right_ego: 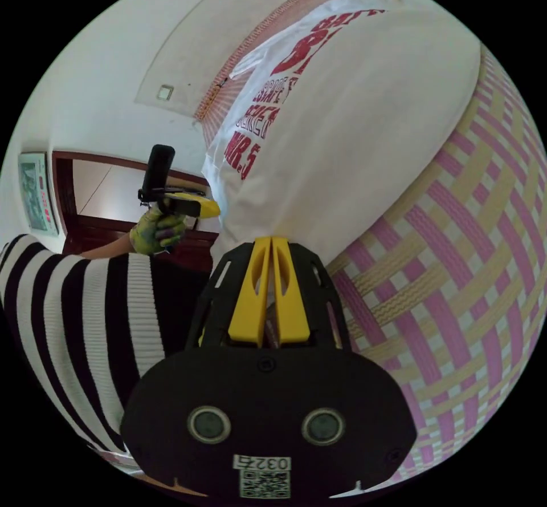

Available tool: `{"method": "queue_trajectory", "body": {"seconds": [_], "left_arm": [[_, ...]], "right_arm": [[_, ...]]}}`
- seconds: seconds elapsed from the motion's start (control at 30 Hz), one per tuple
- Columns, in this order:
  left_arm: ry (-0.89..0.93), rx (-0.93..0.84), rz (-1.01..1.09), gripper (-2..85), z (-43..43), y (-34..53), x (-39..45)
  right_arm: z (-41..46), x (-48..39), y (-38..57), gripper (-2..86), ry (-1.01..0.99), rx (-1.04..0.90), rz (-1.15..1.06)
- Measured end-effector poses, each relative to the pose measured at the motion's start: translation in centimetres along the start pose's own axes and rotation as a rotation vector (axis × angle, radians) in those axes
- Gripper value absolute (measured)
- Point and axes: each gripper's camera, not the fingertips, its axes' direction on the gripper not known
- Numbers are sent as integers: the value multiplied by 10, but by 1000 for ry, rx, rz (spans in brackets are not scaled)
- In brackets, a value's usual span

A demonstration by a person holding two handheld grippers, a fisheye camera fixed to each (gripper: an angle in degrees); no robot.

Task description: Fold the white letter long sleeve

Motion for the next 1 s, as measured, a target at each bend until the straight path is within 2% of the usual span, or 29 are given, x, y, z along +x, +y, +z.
{"method": "queue_trajectory", "body": {"seconds": [0.13, 0.2, 0.3, 0.37, 0.5, 0.67, 0.77, 0.9, 1.0], "left_arm": [[24, 252, -36, -9, -85, -11, -18], [22, 451, -119, -8, -155, -20, -50], [97, 689, -211, -7, -240, -37, -100], [113, 787, -245, -2, -288, -56, -130], [141, 895, -336, 28, -386, -117, -202], [125, 902, -417, 70, -458, -179, -258], [102, 895, -496, 87, -481, -203, -280], [106, 1000, -613, 89, -498, -204, -301], [152, 1011, -596, 87, -501, -210, -313]], "right_arm": [[-18, -5, 4, -10, -92, 112, 41], [-33, -6, 11, -10, -72, 230, 113], [-39, -5, 15, -10, -44, 299, 224], [-41, -11, 19, -10, -9, 340, 288], [-43, -47, 30, -10, 111, 464, 477], [-26, -87, 25, -10, 123, 549, 624], [-22, -109, 9, -10, 160, 538, 635], [-30, -137, -10, -10, 220, 548, 607], [-34, -147, -19, -10, 226, 547, 594]]}}
